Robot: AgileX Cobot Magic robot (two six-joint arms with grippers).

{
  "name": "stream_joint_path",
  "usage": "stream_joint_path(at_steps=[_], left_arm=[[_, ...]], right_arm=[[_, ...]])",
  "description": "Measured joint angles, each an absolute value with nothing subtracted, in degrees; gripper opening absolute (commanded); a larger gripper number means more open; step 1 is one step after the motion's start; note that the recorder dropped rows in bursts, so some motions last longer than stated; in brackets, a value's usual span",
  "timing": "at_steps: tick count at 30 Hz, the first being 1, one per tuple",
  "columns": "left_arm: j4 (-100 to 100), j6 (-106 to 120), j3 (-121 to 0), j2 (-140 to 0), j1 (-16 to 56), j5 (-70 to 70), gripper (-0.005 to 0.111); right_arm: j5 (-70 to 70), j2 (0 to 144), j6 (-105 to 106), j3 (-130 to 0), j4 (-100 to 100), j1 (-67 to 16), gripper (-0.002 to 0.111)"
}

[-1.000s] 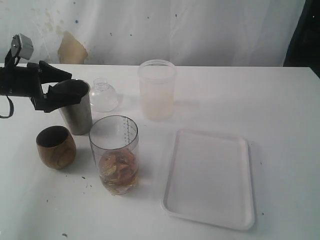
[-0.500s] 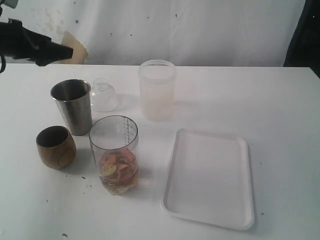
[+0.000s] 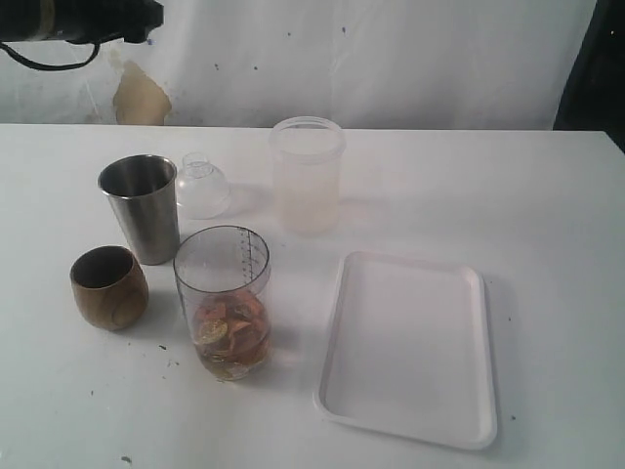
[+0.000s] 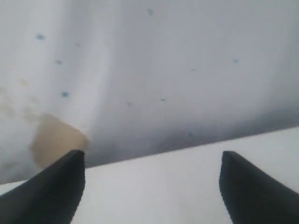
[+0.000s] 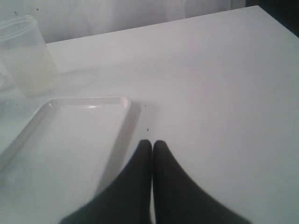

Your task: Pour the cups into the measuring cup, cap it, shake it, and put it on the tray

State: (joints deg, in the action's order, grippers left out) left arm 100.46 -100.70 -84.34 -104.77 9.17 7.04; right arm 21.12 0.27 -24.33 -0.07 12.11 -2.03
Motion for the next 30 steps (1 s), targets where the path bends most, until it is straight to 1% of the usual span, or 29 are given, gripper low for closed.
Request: stream_joint_path(at_steps=[2, 5, 8, 10, 13, 15, 19, 24, 30], left_arm=[[100.17, -96.68, -84.34, -104.77, 11.12, -4.17, 0.074], [90.61, -77.04, -86.76, -105.80, 13.87, -19.48, 0.074], [69.42, -46.73, -94.11, -108.79, 14.54, -30.65, 0.074], [50.94, -27.69, -100.03, -111.11, 13.44, -36.83, 0.074], [24.74, -6.90, -107.59, -113.88, 11.05, -42.91, 0.074], [10.26, 3.05, -111.68, -115.40, 10.17, -46.63, 0.074], [-2.46, 10.46, -118.23, -118.71, 10.49, -53.29, 0.074], [-5.56, 11.92, -124.74, -124.51, 10.98, -61.20, 0.074], [-8.22, 11.92, -127.88, -130.22, 11.28, -62.45, 0.074]], right_arm=[[21.12, 0.27, -24.33, -0.07, 12.11, -2.03, 0.000], [21.12, 0.27, -24.33, -0.07, 12.11, -2.03, 0.000], [21.12, 0.27, -24.33, -0.07, 12.11, -2.03, 0.000], [21.12, 0.27, -24.43, -0.07, 12.11, -2.03, 0.000], [21.12, 0.27, -24.43, -0.07, 12.11, -2.03, 0.000], [21.12, 0.27, -24.43, -0.07, 12.11, -2.03, 0.000], [21.12, 0.27, -24.43, -0.07, 12.11, -2.03, 0.000], [21.12, 0.27, -24.43, -0.07, 12.11, -2.03, 0.000], [21.12, 0.27, -24.43, -0.07, 12.11, -2.03, 0.000]])
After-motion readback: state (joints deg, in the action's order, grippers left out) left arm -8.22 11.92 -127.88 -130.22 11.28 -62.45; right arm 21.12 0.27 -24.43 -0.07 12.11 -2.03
